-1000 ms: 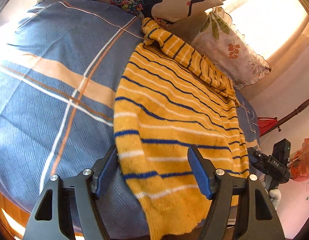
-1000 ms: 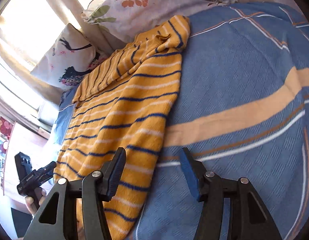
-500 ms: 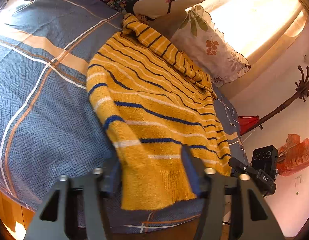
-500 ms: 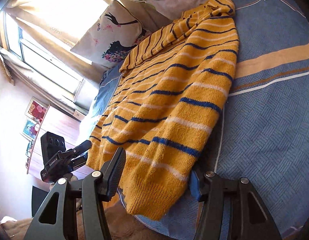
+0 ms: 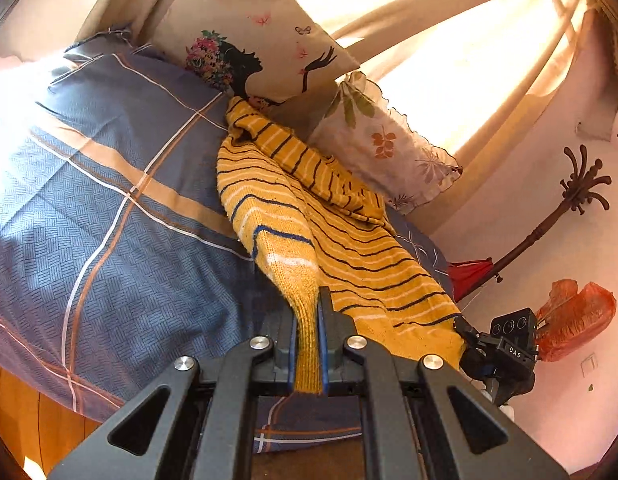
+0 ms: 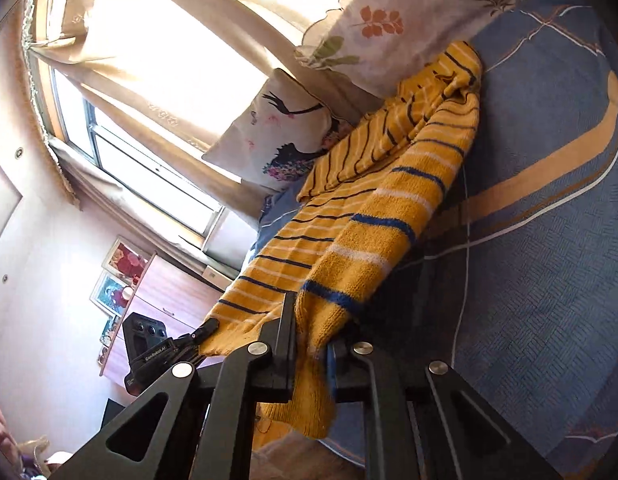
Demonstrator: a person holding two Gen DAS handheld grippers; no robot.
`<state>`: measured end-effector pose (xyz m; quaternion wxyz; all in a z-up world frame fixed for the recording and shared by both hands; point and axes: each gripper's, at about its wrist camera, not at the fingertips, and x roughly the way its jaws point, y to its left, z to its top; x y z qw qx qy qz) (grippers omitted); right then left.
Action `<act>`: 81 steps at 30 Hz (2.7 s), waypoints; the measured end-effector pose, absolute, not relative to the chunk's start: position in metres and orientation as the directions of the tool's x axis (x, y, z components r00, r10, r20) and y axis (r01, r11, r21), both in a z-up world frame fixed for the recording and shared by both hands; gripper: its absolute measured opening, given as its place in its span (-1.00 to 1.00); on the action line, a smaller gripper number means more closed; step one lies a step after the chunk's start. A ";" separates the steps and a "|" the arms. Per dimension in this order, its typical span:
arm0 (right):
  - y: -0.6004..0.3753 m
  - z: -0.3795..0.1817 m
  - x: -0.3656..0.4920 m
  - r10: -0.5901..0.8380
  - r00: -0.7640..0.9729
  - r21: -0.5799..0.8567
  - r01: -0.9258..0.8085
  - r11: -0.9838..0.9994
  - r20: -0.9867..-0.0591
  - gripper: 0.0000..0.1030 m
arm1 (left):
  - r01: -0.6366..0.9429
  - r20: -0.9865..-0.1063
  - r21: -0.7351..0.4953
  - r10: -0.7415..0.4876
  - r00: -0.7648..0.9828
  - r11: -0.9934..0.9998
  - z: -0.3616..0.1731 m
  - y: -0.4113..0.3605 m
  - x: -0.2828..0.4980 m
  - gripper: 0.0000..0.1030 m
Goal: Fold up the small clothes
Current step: 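Fold the held sleeve across the sweater body with the left gripper, then lay the sleeve down and open the left gripper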
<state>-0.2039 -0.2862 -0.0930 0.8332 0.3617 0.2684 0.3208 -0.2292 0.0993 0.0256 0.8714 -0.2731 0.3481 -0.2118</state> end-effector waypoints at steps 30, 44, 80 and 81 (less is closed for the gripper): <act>-0.322 -0.066 0.138 0.553 0.647 0.720 -0.008 0.694 -0.526 -0.72 | 0.237 -0.587 -0.448 -0.484 0.649 0.862 0.059 0.055 0.006 -0.25; -0.342 -0.022 0.082 0.520 0.699 0.604 -0.157 0.781 -0.490 0.17 | 0.162 -0.803 -0.292 -0.334 0.493 0.943 -0.027 0.049 0.055 0.06; -0.336 -0.055 0.193 0.261 0.640 0.315 -0.032 0.949 -0.722 -0.78 | 0.009 -0.817 -0.287 -0.250 0.519 0.958 -0.024 0.052 0.202 -0.83; -0.339 -0.057 0.194 0.268 0.645 0.329 -0.026 0.944 -0.716 -0.78 | 0.001 -0.811 -0.303 -0.259 0.525 0.953 -0.025 0.054 0.203 -0.80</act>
